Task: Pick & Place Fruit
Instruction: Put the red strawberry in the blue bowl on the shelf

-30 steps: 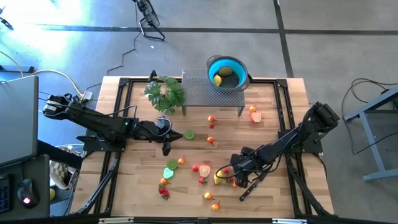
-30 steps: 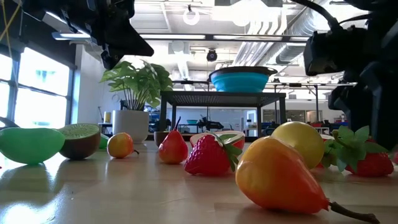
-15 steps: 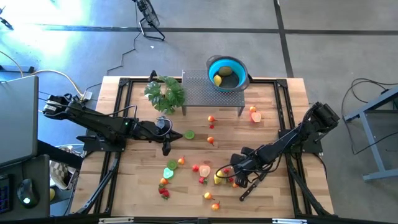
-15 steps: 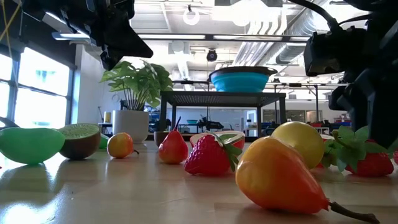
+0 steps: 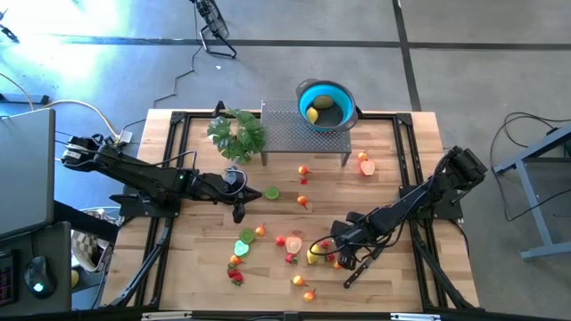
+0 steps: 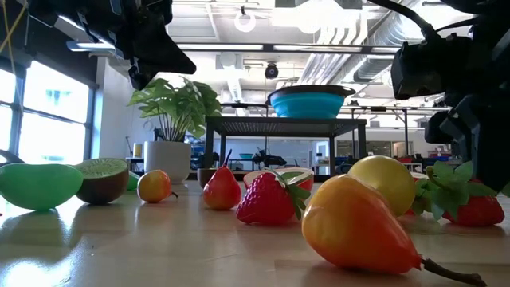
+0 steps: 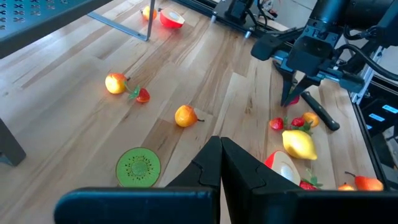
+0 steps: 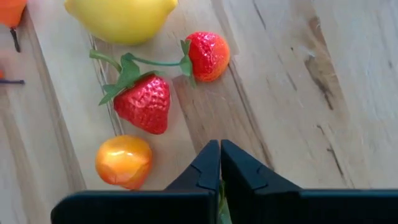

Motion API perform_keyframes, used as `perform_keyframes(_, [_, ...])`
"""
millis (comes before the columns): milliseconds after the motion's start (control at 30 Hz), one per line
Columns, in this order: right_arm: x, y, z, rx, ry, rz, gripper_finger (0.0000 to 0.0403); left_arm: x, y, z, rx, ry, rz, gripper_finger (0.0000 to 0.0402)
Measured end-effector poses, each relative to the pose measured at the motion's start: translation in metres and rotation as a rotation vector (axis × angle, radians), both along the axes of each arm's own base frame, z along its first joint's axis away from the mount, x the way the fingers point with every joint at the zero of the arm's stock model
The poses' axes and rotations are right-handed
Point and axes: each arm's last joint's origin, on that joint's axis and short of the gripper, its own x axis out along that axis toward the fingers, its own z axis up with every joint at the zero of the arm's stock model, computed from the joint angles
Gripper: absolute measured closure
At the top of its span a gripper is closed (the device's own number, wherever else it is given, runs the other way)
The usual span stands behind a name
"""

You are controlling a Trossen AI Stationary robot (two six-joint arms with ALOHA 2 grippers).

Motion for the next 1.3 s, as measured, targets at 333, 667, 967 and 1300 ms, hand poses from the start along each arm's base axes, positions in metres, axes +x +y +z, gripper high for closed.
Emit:
perform_keyframes(333, [-0.001,0.000,0.008,0.029,-0.017,0.009,0.0399,0.000,0.000,0.000,-0.001,0.000,0.001,0.0402])
perform_keyframes(667, [-0.005,-0.011,0.041,0.040,-0.156,-0.037,0.0399,0.000,0.000,0.000,-0.001,0.000,0.001,0.0402])
perform_keyframes(967, [-0.005,-0.025,0.079,0.030,-0.325,-0.123,0.0400,0.000,0.000,0.000,0.000,0.000,0.000,0.0402])
perform_keyframes(1300, [0.008,-0.042,0.127,-0.080,-0.499,-0.186,0.0400,0.000,0.000,0.000,0.000,0.000,0.000,0.0402])
